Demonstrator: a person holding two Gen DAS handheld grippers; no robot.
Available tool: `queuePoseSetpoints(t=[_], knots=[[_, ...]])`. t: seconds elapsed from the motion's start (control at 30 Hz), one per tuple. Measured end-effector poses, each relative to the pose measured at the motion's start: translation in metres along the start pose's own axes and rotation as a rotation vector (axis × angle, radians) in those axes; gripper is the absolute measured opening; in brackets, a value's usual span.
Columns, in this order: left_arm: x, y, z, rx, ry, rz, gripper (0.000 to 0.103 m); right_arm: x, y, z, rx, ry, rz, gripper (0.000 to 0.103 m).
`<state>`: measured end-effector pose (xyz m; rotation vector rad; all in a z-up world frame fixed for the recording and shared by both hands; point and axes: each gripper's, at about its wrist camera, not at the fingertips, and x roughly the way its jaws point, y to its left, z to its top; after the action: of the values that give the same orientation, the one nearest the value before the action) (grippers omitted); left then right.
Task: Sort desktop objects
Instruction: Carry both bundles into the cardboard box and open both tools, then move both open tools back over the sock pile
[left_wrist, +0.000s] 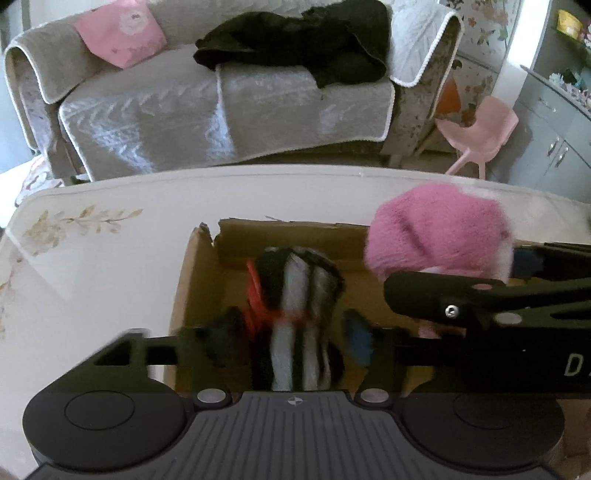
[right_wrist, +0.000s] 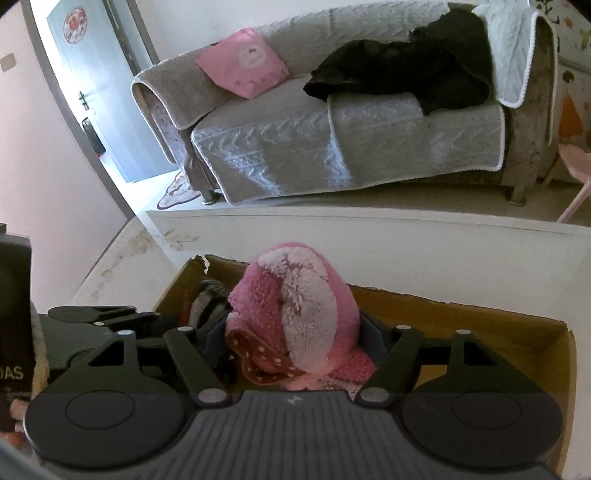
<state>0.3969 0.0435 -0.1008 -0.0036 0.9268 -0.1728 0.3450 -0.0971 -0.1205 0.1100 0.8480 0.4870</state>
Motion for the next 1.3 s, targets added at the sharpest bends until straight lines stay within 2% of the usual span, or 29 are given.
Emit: queuePoseSetpoints(t=[0.07, 0.2, 0.33, 0.37, 0.4, 0.53, 0.7, 0.83, 1.0, 1.1, 1.3], knots=[[-0.005, -0.001, -0.002, -0.01, 0.0, -0.003, 0.083, -0.001, 0.005, 0.005, -0.026, -0.019, -0.02, 0.078], [-0.021, 0.0, -0.002, -0.023, -0.007, -0.006, 0.083, -0.026, 0.006, 0.013, -0.056, -0.067, -0.033, 0.078], [-0.062, 0.009, -0.014, -0.025, -0.048, -0.025, 0.083, -0.08, -0.003, 0.005, -0.052, -0.151, -0.025, 0.082], [-0.078, 0.013, -0.02, -0.021, -0.07, -0.027, 0.085, -0.099, -0.006, -0.002, -0.046, -0.179, -0.018, 0.089], [-0.091, 0.016, -0.025, -0.022, -0.081, -0.022, 0.087, -0.112, -0.008, -0.008, -0.041, -0.201, -0.012, 0.092], [-0.14, 0.032, -0.056, -0.059, -0.104, -0.009, 0.091, -0.164, -0.012, -0.047, -0.048, -0.239, 0.008, 0.093], [-0.176, 0.039, -0.112, -0.067, -0.074, 0.013, 0.091, -0.213, 0.01, -0.107, -0.102, -0.282, 0.001, 0.096], [-0.189, 0.038, -0.151, -0.063, -0.041, 0.007, 0.091, -0.223, 0.035, -0.146, -0.202, -0.286, -0.008, 0.097], [-0.19, 0.035, -0.186, -0.08, 0.012, -0.039, 0.091, -0.207, 0.065, -0.182, -0.364, -0.222, -0.013, 0.097], [-0.188, 0.032, -0.201, -0.091, 0.033, -0.053, 0.091, -0.196, 0.074, -0.189, -0.409, -0.204, -0.007, 0.097], [-0.176, 0.033, -0.2, -0.131, 0.046, -0.053, 0.091, -0.164, 0.083, -0.181, -0.492, -0.187, -0.035, 0.097]])
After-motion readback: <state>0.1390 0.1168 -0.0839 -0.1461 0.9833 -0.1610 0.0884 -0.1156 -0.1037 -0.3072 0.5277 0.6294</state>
